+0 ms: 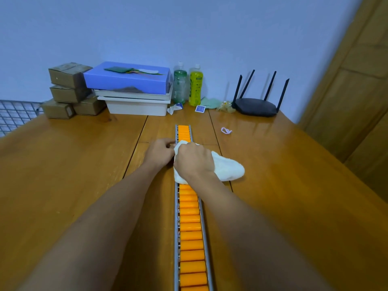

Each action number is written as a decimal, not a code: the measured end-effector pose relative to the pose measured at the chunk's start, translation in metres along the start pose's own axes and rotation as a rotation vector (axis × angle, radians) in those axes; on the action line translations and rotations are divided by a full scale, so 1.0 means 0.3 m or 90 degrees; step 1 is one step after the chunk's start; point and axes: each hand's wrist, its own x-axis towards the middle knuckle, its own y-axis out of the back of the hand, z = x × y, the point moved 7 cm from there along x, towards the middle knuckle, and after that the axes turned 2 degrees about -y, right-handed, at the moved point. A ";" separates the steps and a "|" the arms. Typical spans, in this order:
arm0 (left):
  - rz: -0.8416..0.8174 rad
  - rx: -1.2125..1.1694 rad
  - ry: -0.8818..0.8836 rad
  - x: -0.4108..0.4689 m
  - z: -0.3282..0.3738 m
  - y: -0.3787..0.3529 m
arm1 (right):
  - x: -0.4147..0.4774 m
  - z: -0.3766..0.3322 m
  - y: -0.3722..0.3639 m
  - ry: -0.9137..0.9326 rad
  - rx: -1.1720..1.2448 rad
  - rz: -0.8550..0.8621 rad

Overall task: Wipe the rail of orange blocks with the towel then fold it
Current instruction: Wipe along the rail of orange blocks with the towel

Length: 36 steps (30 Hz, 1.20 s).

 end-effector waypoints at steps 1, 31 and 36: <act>0.002 0.000 -0.001 0.002 0.000 -0.001 | -0.005 0.007 -0.002 -0.005 0.002 0.000; -0.071 0.054 0.018 -0.383 0.132 0.057 | -0.284 -0.052 0.131 0.026 -0.034 -0.037; -0.088 0.032 0.031 -0.437 0.121 0.059 | -0.340 -0.012 0.134 0.008 -0.045 -0.023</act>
